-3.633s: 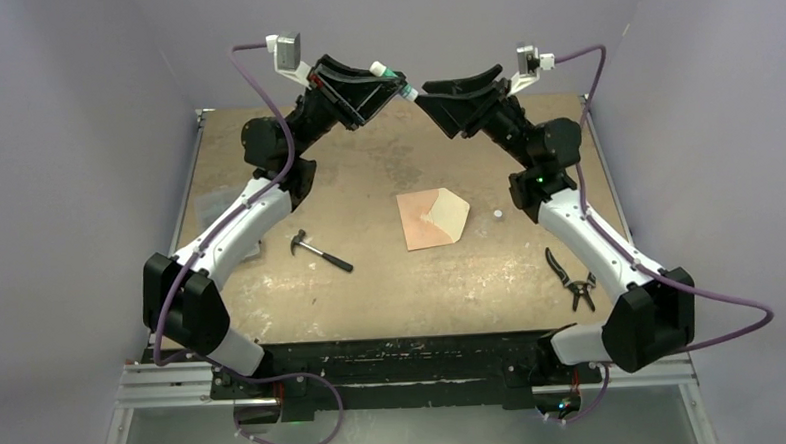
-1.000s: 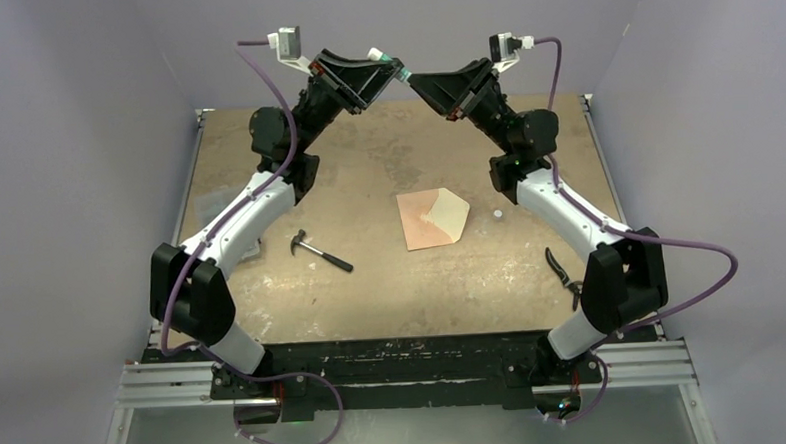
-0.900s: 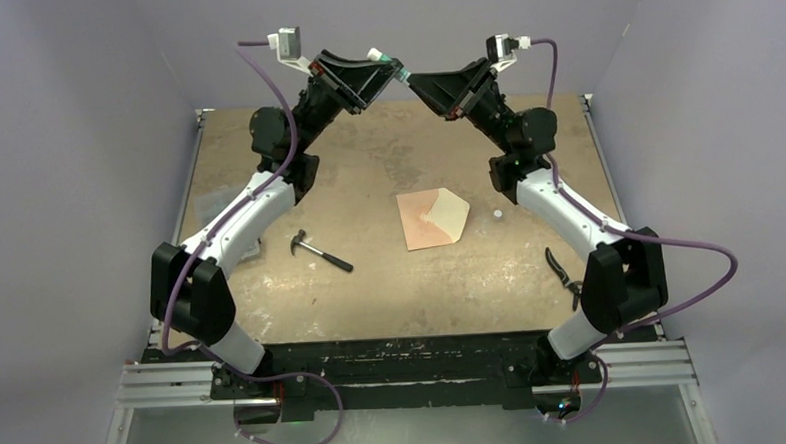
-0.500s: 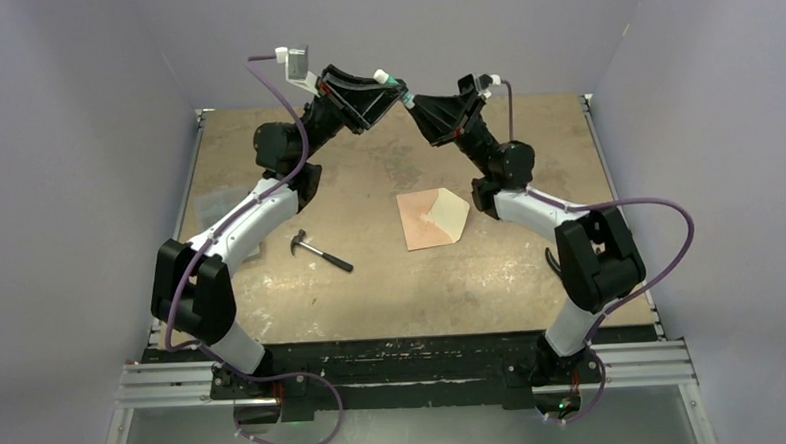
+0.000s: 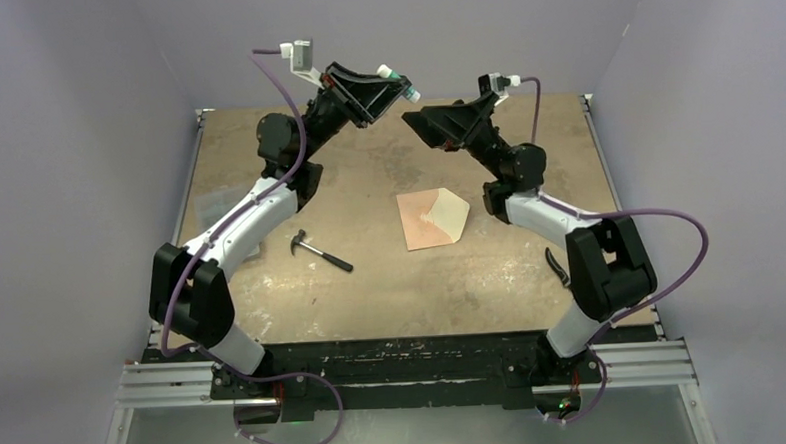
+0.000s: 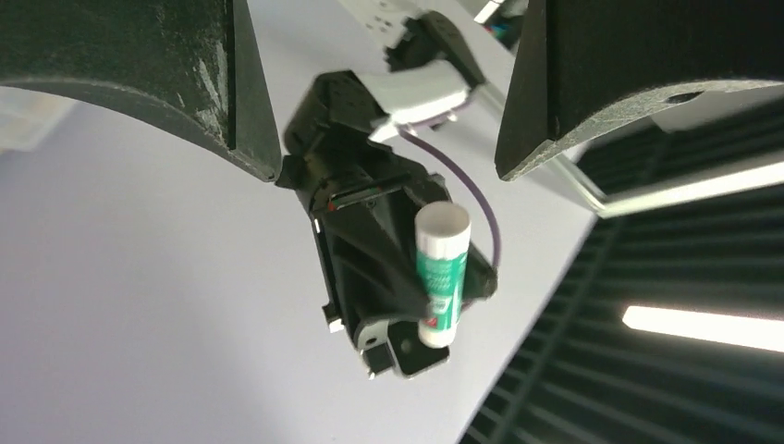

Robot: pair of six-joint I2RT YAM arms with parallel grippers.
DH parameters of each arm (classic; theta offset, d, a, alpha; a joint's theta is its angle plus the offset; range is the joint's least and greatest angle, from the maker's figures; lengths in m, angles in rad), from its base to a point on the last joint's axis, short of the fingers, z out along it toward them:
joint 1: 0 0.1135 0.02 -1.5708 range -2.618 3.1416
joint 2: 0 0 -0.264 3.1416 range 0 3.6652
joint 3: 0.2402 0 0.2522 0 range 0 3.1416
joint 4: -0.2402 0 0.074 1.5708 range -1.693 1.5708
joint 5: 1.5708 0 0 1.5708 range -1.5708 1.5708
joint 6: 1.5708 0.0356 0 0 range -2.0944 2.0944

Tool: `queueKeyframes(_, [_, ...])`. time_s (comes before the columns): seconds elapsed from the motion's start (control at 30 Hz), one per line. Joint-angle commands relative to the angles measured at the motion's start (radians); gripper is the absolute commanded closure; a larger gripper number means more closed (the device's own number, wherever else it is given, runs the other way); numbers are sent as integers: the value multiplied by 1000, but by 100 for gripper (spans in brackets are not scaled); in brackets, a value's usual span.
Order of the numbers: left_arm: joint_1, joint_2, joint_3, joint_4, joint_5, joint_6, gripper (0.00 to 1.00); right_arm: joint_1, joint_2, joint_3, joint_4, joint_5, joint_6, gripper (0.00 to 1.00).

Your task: Place the letter into the envelope and seal it

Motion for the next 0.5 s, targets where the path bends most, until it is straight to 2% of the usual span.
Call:
queueKeyframes(0.0, [-3, 11, 91, -124, 3, -74, 100, 6, -125, 14, -150, -100, -479, 12])
queueKeyframes(0.13, [-3, 22, 142, -207, 33, -110, 100, 6, -204, 93, -499, -28, -798, 11])
queueKeyframes(0.2, [-3, 18, 152, -243, 40, -115, 100, 5, -209, 161, -628, -31, -889, 13])
queueKeyframes(0.27, [-3, 16, 153, -246, 42, -121, 100, 5, -201, 203, -676, -47, -906, 17])
queueKeyframes(0.37, [-3, 10, 149, -228, 49, -139, 100, 4, -188, 229, -677, -75, -900, 29])
queueKeyframes(0.47, [-2, 5, 142, -207, 51, -145, 100, 3, -181, 225, -625, -98, -837, 51])
